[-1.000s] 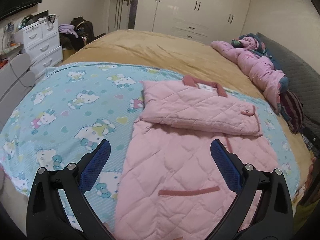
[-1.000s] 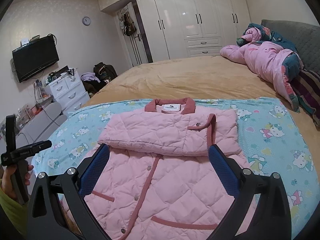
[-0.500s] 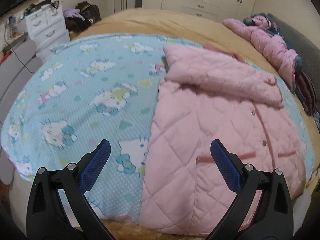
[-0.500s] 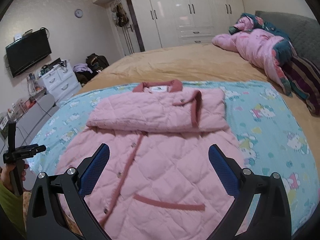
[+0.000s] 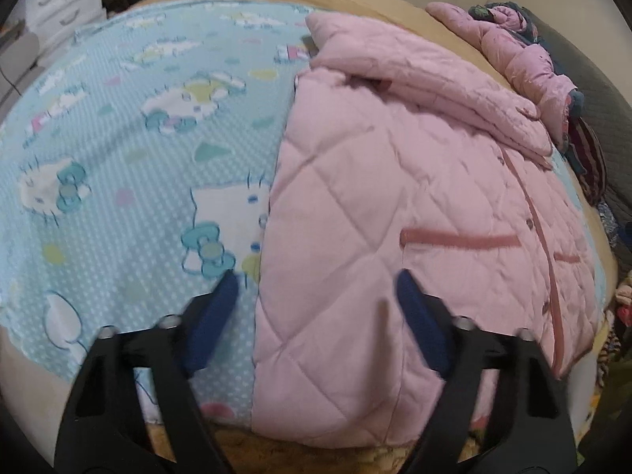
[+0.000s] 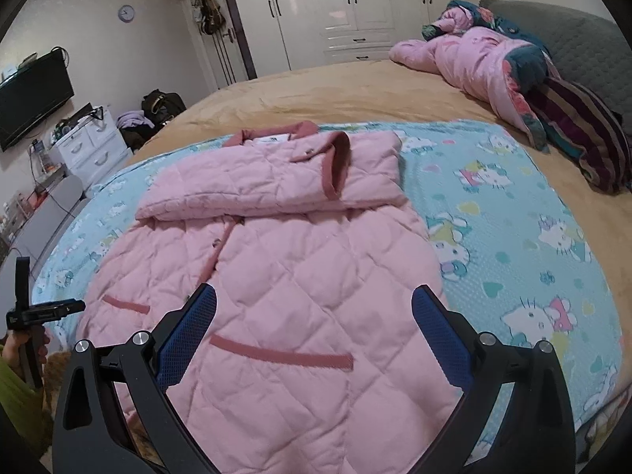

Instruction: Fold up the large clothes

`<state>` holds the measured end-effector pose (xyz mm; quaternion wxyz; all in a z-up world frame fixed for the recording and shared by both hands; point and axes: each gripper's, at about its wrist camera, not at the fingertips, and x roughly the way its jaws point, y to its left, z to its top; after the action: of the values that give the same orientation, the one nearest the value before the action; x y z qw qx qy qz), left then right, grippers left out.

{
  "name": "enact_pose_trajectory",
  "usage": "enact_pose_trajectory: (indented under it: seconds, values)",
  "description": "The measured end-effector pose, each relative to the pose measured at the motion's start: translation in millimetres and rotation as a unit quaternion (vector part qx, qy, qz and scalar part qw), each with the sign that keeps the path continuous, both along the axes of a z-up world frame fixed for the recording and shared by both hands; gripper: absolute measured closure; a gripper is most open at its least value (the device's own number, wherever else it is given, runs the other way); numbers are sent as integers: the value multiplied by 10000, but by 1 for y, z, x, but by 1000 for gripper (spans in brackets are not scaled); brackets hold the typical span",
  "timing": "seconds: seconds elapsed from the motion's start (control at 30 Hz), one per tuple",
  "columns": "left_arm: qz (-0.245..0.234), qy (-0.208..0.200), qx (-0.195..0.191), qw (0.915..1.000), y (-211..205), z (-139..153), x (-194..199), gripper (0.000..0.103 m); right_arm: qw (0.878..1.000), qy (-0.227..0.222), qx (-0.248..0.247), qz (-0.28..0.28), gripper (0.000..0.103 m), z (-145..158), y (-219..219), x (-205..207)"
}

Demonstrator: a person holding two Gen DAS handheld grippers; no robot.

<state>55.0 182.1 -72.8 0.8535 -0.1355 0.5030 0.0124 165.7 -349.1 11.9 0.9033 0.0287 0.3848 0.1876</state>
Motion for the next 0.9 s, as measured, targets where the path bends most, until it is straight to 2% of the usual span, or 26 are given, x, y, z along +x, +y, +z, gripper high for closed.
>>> enact_pose_trajectory:
  seconds: [0.13, 0.3, 0.57, 0.63, 0.67, 0.73, 0.83, 0.9]
  values:
    - [-71, 194, -156, 9997, 4, -12, -6, 51, 10000, 95, -24, -10, 4, -6, -4, -2]
    - [-137, 328, -428, 9985, 7, -21, -15, 51, 9993, 289, -187, 108, 4, -18, -5, -8]
    - [-286, 424, -534, 9973, 4, -29, -25, 51, 9964, 796, -238, 153, 4, -48, -23, -28]
    - [-311, 413, -561, 9971, 2, -29, -26, 66, 9956, 870, -299, 154, 4, -53, -27, -33]
    - [-323, 389, -529, 9973, -1, -28, -26, 70, 9949, 931, -347, 173, 4, -56, -31, -36]
    - [-389, 309, -394, 9980, -7, -25, -27, 85, 9932, 1092, -342, 194, 4, -63, -38, -41]
    - [-489, 43, -148, 9987, -21, -10, -29, 96, 9906, 1325, -239, 222, 4, -74, -49, -47]
    - [-496, -153, -159, 9985, -23, 4, -28, 97, 9886, 1465, -273, 195, 4, -81, -56, -51]
